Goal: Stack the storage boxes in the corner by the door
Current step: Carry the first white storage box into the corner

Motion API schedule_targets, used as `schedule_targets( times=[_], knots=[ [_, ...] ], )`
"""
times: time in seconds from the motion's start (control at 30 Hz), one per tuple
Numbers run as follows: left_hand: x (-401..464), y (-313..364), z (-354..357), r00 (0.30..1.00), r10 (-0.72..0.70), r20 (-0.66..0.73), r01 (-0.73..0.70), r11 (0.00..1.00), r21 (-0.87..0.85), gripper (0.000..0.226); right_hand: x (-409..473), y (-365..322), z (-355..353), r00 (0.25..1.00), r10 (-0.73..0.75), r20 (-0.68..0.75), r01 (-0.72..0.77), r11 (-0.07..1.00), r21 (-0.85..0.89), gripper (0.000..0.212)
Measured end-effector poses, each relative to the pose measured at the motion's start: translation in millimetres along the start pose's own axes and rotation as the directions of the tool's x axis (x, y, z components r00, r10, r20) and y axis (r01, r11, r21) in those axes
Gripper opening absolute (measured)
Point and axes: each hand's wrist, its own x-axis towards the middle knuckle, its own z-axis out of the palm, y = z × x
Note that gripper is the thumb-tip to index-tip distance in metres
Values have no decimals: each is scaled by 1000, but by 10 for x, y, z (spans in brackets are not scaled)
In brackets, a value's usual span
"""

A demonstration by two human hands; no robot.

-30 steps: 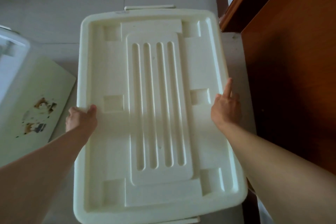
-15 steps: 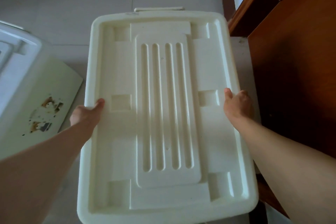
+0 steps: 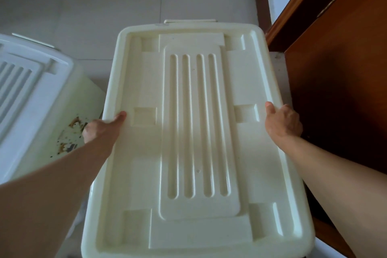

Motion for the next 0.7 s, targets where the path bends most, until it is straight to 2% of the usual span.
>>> schedule_targets(
  times=[0.17, 0.4, 0.7],
  knots=[
    [-71, 177, -533, 1000, -10, 22, 11, 1000, -26, 75, -231, -360, -469, 1000, -14, 0, 14, 1000, 5, 59],
    [38, 724, -1324, 998, 54, 15, -53, 996, -67, 77, -344, -1053, -1162, 995, -83, -55, 83, 997, -5, 63],
    [402, 1798, -1697, 994, 105, -30, -108, 990, -88, 77, 217, -1871, -1604, 993, -56, -103, 65, 993, 96, 62]
  ],
)
